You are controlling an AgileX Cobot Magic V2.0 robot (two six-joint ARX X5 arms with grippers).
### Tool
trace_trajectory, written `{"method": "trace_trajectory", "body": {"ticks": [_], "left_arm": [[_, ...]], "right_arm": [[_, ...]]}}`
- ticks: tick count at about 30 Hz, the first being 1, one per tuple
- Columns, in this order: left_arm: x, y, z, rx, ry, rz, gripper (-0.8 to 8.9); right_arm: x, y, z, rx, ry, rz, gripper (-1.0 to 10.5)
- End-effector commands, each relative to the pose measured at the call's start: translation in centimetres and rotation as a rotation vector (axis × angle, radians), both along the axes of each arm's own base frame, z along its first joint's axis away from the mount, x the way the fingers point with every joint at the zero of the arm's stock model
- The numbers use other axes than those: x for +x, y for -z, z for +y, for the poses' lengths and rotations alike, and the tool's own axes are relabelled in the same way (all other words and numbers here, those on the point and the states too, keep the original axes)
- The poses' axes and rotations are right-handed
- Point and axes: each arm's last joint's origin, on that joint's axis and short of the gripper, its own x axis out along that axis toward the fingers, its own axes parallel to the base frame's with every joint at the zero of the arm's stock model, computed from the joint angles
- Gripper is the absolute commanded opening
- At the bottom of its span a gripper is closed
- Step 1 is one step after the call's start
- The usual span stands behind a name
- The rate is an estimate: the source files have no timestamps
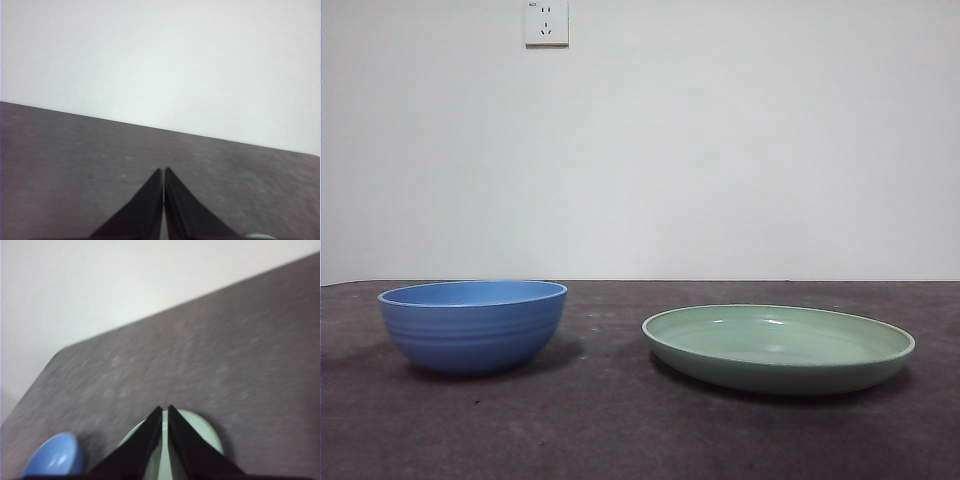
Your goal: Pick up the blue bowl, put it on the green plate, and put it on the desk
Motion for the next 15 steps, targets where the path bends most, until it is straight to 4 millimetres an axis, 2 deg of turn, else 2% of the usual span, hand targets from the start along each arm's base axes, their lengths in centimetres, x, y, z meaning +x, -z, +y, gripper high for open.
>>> {"method": "trace_trajectory", "body": {"ticks": [1,9,15], "left_arm": [[0.8,-1.4,-0.4,-0.008,0.075,0.052,0.09],[3.5,-2.8,-1.6,-0.047,0.367,0.267,0.09],[4.6,-3.0,-2.4,-0.049,0.506,0.344,0.09]], "right_arm": [[1.0,-1.6,0.3,0.006,-0.079,0.021,0.1],[3.2,-4.6,2.1,-0.032,-0.349,0.089,0.1],[4.0,-5.7,3.1,-0.102,-0.477,0.148,0.1]]}}
